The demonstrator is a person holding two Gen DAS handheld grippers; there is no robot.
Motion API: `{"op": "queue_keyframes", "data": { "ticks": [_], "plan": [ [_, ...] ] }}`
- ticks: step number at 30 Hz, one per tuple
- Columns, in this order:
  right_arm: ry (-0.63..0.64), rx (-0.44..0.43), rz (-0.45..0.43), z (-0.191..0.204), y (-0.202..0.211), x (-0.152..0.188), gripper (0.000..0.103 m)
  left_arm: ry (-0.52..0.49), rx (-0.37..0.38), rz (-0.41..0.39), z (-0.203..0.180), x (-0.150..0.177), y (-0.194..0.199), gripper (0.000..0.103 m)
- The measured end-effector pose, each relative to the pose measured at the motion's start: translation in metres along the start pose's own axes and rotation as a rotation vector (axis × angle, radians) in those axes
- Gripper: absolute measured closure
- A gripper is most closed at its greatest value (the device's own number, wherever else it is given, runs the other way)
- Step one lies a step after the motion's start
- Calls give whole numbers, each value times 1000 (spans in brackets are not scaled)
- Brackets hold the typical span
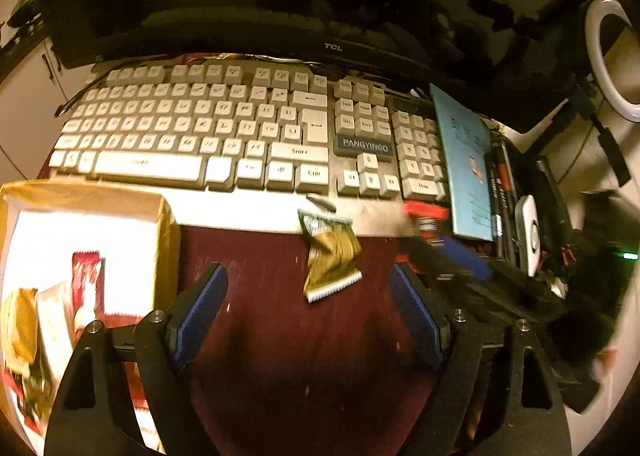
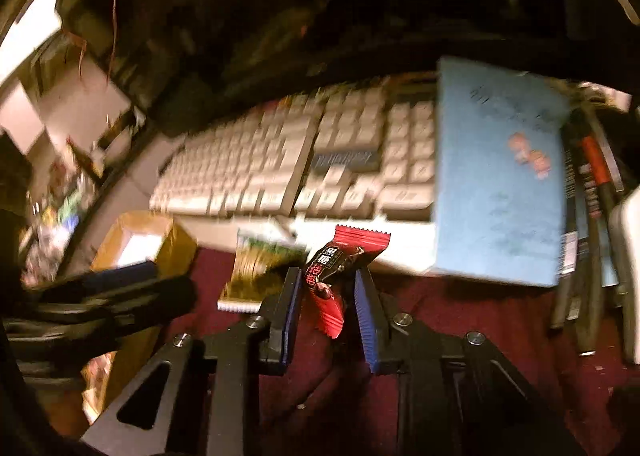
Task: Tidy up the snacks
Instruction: 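Grasp the green snack bag with the left gripper while the right gripper holds the candy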
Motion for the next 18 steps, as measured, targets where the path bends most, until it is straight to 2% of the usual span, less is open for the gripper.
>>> {"op": "queue_keyframes", "data": {
  "ticks": [3,6,8,9,10,14,18],
  "plan": [
    [-37,40,-56,-13,11,-8,76,-18,-18,32,-8,-5,-20,22],
    [-42,60,-66,-17,13,-9,76,-14,-40,66,-14,-8,-37,39],
    [-36,56,-59,-17,12,-10,76,-54,-58,74,-23,-8,-46,50],
    [-28,62,-58,-16,10,-9,76,-77,-93,78,-26,-7,-51,65],
    [-20,68,-57,-15,10,-8,76,-76,-93,85,-26,-6,-54,73],
    [0,65,-50,-12,8,-6,76,-42,-87,50,-20,-3,-41,76],
    [19,39,-41,-7,8,-4,76,-14,9,13,-18,17,3,76]
  ]
}}
Point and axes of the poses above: each gripper's, at about its wrist camera, not at the fingertips, and y roughly against the way its jaws point, z to its left, x to its underside, the point moved 4 cm from there along -y, roughly the way its jaws point, and after that the axes turned 2 degrees about -z, right-handed, at the moved point
